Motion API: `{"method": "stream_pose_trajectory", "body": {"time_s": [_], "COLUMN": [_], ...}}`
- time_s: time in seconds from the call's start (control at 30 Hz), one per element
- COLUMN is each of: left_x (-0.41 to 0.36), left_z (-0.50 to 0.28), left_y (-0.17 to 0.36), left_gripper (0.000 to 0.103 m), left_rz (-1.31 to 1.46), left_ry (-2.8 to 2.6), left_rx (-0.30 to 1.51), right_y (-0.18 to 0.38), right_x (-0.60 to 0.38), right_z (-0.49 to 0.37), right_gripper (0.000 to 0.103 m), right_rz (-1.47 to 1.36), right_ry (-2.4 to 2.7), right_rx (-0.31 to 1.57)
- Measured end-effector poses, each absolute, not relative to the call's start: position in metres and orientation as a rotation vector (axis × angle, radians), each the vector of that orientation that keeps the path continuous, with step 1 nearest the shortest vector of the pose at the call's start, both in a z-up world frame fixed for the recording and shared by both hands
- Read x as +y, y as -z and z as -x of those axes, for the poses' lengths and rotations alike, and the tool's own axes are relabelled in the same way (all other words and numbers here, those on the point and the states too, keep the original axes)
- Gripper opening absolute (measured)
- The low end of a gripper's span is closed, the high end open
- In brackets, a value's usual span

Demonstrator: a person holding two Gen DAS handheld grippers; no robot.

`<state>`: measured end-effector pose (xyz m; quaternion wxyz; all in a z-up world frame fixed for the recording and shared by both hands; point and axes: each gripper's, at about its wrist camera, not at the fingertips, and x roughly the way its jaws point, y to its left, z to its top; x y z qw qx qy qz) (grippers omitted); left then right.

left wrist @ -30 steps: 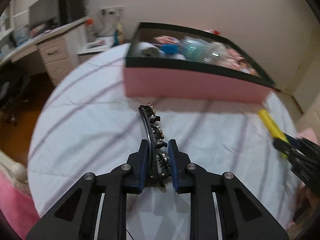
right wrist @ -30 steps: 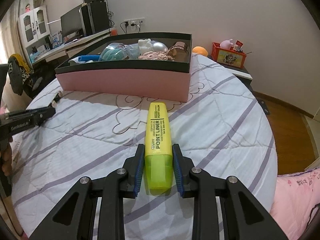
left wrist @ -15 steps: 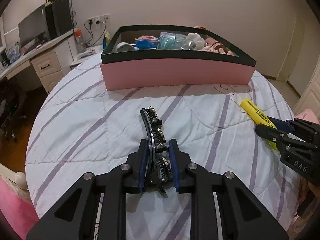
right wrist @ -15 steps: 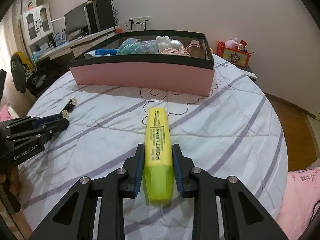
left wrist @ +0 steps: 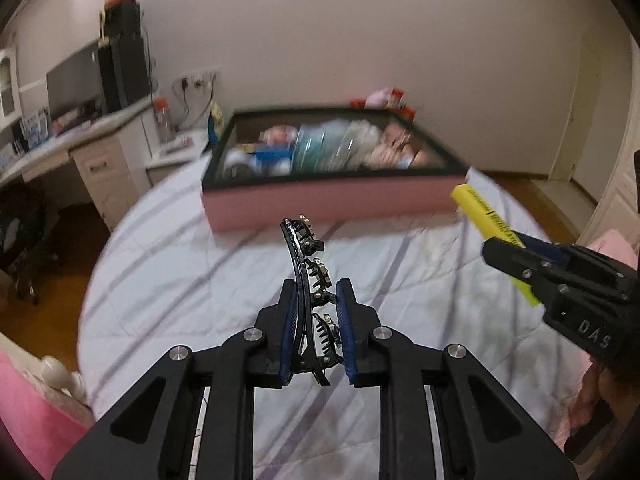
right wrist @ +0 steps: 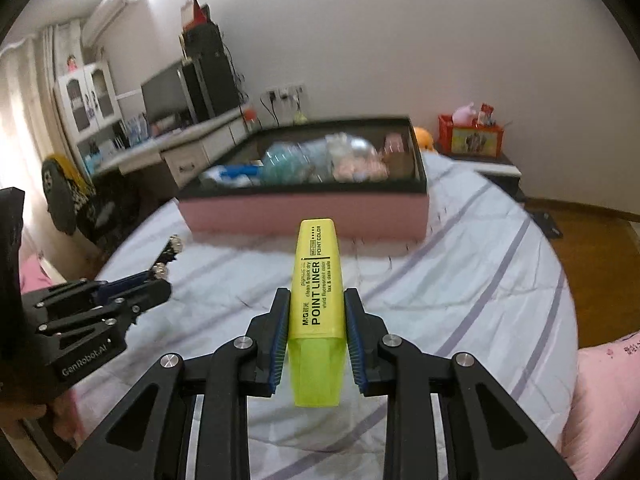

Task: Organize rigid objects
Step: 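Lift the hair clip and highlighter toward the pink box with both tools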

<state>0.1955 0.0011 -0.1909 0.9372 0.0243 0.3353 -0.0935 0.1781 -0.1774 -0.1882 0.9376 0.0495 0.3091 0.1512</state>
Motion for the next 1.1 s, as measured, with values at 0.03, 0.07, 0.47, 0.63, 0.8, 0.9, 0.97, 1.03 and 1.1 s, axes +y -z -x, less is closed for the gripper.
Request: {"method": "stream_pose_trajectory", "body": {"time_s": [0.03,0.07,0.47,0.63,0.8,0.9,0.97,1.03,1.1], "left_x": [0.000,-0.001,-0.009,-0.005,-0.005,-0.003,-0.003,-0.002,-0.001], "left_z": [-0.191,-0.185,-0.134,-0.124,-0.121,-0.121,-0.122,-0.127,-0.132], "left_y": [0.183,0.172,0.103,0.091,0.083,0.080,0.078,0.077,0.077], "left_gripper": [0.019,0.019,0.020,0.020,0.020,0.020,0.020,0.020,0.020], "left_rz": [-0.047,-0.047,-0.047,-0.056,-0.078,-0.081,-0.085,-0.084,-0.083], "left_ry": [0.190,0.194,0.162,0.125,0.116,0.114,0.111,0.107,0.108], "left_rx": [0.657,0.624,0.326,0.271,0.248,0.237,0.234,0.232,0.238], "right_y": [0.182,0.174,0.111,0.100,0.088,0.085,0.084,0.083,0.082], "right_x": [-0.175,-0.173,-0.160,-0.159,-0.155,-0.154,-0.154,-0.154,-0.154], "right_z": [-0.176,-0.172,-0.130,-0.121,-0.110,-0.110,-0.112,-0.112,-0.113], "right_gripper": [0.027,0.027,0.027,0.027,0.027,0.027,0.027,0.027,0.027], "right_rz": [-0.099,-0.097,-0.091,-0.091,-0.064,-0.056,-0.047,-0.045,-0.046], "right_ry": [-0.311,-0.312,-0.307,-0.292,-0.267,-0.263,-0.260,-0.256,-0.254], "right_rx": [0.621,0.596,0.380,0.341,0.284,0.278,0.280,0.278,0.273]}}
